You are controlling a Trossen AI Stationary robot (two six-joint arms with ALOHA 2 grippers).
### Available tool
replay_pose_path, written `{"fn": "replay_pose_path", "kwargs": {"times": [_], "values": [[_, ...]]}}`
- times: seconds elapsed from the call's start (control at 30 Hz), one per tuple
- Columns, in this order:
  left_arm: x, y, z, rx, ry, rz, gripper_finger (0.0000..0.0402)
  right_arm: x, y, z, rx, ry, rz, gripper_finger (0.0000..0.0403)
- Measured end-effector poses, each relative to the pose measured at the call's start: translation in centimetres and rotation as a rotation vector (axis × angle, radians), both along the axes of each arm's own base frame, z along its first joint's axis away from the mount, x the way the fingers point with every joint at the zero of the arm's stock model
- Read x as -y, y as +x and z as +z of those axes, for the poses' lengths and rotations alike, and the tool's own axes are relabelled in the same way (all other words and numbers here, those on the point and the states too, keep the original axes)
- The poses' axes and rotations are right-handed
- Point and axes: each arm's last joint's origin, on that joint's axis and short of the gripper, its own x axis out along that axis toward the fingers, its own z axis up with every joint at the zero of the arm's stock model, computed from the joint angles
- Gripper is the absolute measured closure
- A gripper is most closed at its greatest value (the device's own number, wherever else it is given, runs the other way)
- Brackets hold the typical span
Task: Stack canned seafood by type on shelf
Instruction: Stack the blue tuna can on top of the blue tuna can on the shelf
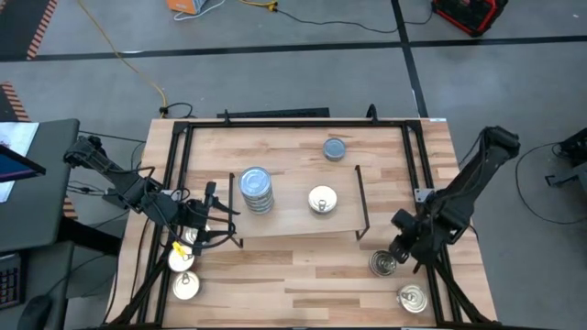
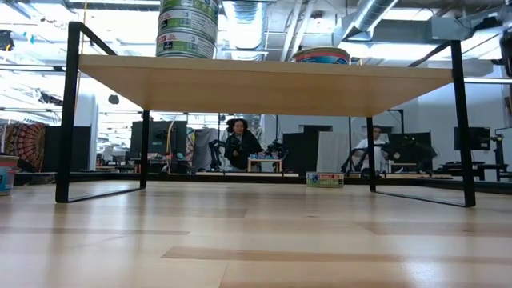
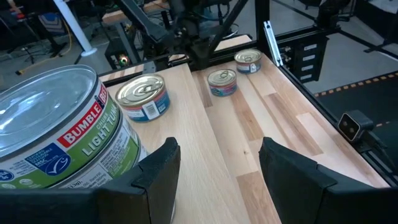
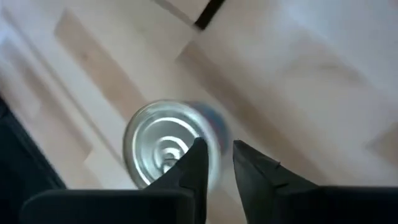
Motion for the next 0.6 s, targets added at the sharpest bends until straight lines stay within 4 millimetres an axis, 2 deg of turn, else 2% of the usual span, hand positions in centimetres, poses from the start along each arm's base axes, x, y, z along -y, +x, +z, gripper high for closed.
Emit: {"fn": "replay_pose_path", "kwargs": {"times": [0.07,0.2,0.43,0.6], "values": [[0.0,0.0,0.0,0.000,0.000,0.000,0.0191,-0.2,0.1,-0.7,0.028,0.036,0.025,0.0289],[0.0,0.0,0.0,0.000,0.004,-0.001,0.0191,-0.5,0.1,-0.9,0.034,0.071,0.043,0.0267],[0.0,0.0,0.0,0.001,0.002,0.000,0.0191,-0.7,0.1,-1.8,-0.028,0.006,0.040,0.0244],[0.0,0.0,0.0,0.000,0.004,-0.001,0.0191,-0.9,0.2,-2.4,-0.062,-0.024,0.060,0.0243]]}}
